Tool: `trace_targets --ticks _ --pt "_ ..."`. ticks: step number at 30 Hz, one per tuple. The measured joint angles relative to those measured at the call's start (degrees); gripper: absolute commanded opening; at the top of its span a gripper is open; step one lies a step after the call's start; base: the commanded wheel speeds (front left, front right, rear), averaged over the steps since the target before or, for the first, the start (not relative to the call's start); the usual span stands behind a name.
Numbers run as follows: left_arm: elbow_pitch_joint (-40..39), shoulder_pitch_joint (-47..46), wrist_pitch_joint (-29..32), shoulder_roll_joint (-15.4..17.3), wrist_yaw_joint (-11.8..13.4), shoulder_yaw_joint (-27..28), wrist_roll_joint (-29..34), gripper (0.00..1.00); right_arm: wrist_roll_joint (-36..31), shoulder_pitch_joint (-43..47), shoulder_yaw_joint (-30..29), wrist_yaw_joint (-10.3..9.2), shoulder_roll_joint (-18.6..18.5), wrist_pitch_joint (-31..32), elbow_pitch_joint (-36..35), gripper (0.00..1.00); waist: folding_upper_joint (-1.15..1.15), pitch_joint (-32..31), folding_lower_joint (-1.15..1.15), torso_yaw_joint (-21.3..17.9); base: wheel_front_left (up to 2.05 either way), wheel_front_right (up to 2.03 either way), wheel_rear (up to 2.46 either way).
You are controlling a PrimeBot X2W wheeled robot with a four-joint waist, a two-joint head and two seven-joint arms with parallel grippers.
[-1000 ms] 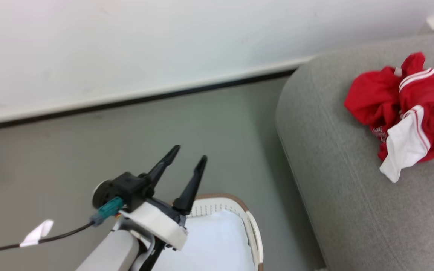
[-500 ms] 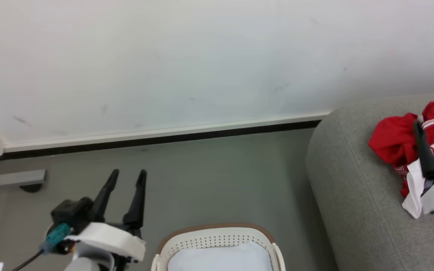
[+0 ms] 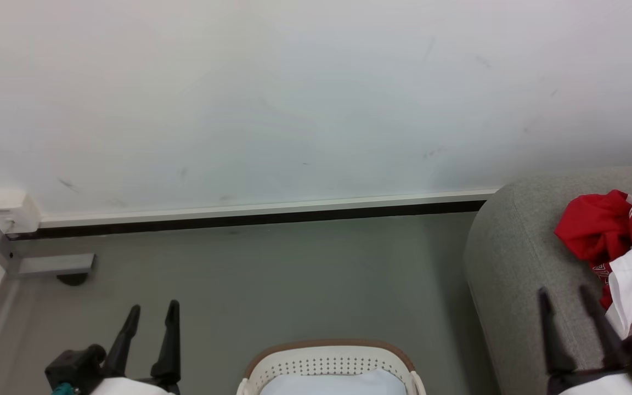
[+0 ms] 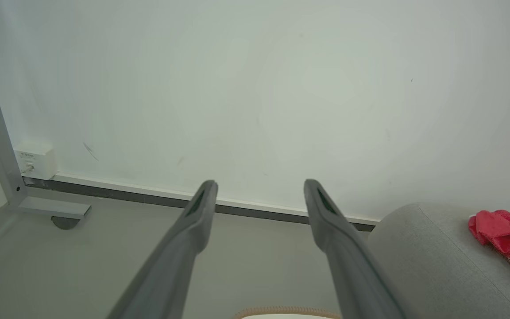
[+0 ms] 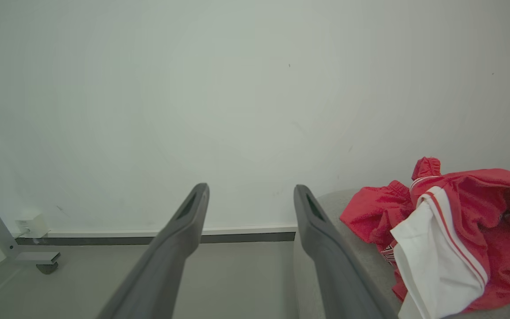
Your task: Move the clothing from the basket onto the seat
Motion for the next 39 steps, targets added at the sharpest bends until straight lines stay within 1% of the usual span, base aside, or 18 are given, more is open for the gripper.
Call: trace_targets --ticks 2,7,12,16,23,39 --pt "0.40 0.30 0.00 -0.71 -0.53 1.00 1.77 1.00 -1.52 0.69 1.91 0.01 0.34 -0.45 1.37 1.00 0.00 0.07 0.00 0.03 0.00 0.00 0.00" --pt "1.36 0.77 0.00 -2.03 -1.62 2.99 5.17 1.00 -2.70 0.74 4.15 0.00 2.29 -0.92 4.10 1.00 0.00 0.31 0.00 -0.17 0.00 0.00 0.00" --pt "2.02 1.04 0.00 -3.04 -2.24 4.30 6.69 1.00 -3.22 0.51 4.59 0.00 4.13 -0.93 3.90 1.00 0.00 0.52 0.00 -0.21 0.00 0.00 0.00" --pt "2.08 0.86 0.00 -3.56 -2.45 4.82 8.00 1.00 -3.57 -0.03 4.76 0.00 4.44 -0.93 3.85 1.00 0.00 0.52 0.00 -0.16 0.00 0.00 0.00" --pt "2.21 0.51 0.00 -4.15 -2.74 5.02 8.71 1.00 -3.58 -0.25 4.68 0.00 4.78 -1.02 4.32 1.00 0.00 0.48 0.00 -0.15 0.00 0.00 0.00" --pt "2.68 0.50 0.00 -4.19 -2.74 4.41 8.35 1.00 -3.01 -0.61 6.05 0.00 4.80 -1.09 5.01 1.00 0.00 0.33 0.00 -0.38 0.00 0.00 0.00"
